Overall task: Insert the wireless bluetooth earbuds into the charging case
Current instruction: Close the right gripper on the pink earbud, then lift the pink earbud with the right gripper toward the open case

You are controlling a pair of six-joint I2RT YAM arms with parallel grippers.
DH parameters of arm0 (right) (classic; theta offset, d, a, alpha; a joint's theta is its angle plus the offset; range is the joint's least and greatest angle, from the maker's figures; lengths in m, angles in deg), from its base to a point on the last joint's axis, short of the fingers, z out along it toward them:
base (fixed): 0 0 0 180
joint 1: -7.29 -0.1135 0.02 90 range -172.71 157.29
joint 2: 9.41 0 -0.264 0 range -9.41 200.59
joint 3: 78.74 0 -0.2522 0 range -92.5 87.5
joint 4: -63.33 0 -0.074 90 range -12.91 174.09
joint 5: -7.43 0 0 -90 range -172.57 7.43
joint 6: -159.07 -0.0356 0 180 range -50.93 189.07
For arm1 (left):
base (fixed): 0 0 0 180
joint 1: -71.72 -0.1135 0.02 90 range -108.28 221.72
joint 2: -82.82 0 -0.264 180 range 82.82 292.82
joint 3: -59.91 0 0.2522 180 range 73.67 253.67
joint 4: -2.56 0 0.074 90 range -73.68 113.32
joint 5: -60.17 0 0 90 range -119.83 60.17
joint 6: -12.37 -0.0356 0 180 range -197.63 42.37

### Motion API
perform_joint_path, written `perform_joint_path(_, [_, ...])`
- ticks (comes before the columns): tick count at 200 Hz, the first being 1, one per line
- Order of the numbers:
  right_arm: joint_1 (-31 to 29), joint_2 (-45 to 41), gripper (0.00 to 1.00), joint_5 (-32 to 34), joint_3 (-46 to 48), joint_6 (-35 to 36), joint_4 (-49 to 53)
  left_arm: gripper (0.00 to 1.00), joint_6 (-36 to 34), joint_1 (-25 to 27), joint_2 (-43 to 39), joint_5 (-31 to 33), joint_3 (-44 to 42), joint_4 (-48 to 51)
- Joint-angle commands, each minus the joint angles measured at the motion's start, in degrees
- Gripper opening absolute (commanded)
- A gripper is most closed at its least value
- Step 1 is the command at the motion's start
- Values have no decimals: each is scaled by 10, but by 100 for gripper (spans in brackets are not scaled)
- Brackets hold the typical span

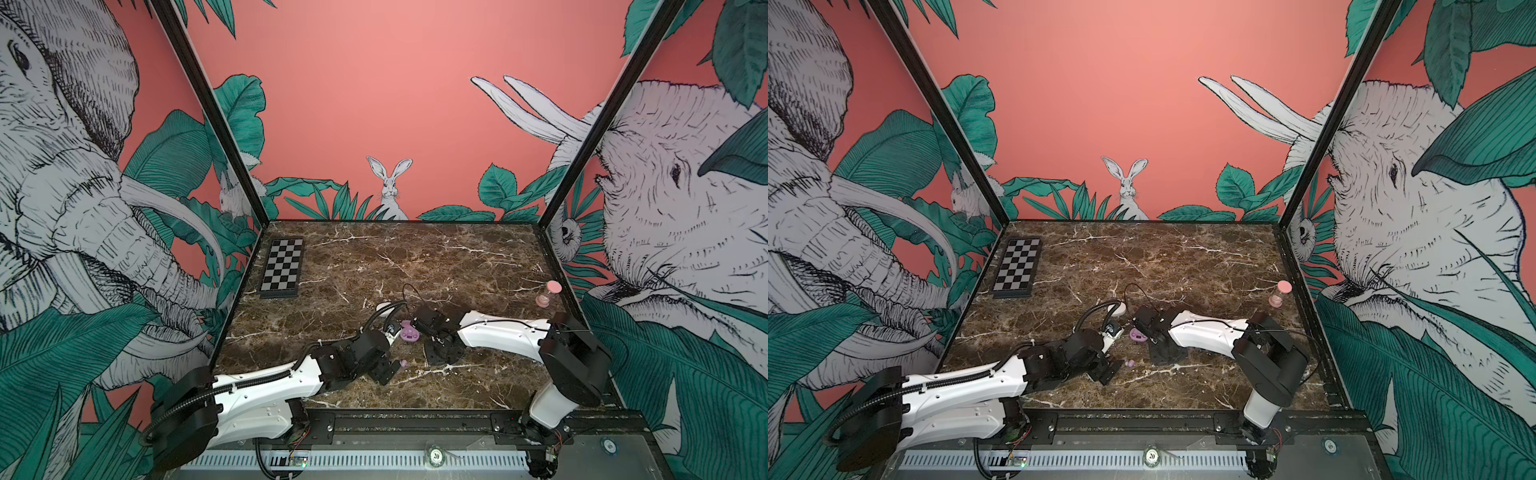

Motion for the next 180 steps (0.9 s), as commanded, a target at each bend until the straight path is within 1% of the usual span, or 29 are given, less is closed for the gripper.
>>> perform_joint_path(1, [1, -6, 10, 14, -12, 7, 22, 99, -5, 3, 0, 1, 15, -5])
perform_joint_path(64, [2, -27, 9, 22, -21, 15, 29, 99, -2, 3, -15, 9, 14, -5])
perform_joint_path(91, [1, -31, 9, 18, -17, 18, 15, 99, 3, 3, -27, 17, 8, -4])
perform_joint_path(94, [1, -49, 8, 18, -17, 18, 14, 99, 4, 3, -29, 18, 6, -3])
perform_joint_path(105, [1, -60, 9, 18, -15, 21, 8, 99, 6, 3, -37, 21, 1, -4])
perform_joint_path(180, [1, -94, 9, 15, -14, 44, -24, 99, 29, 3, -91, 48, -21, -2])
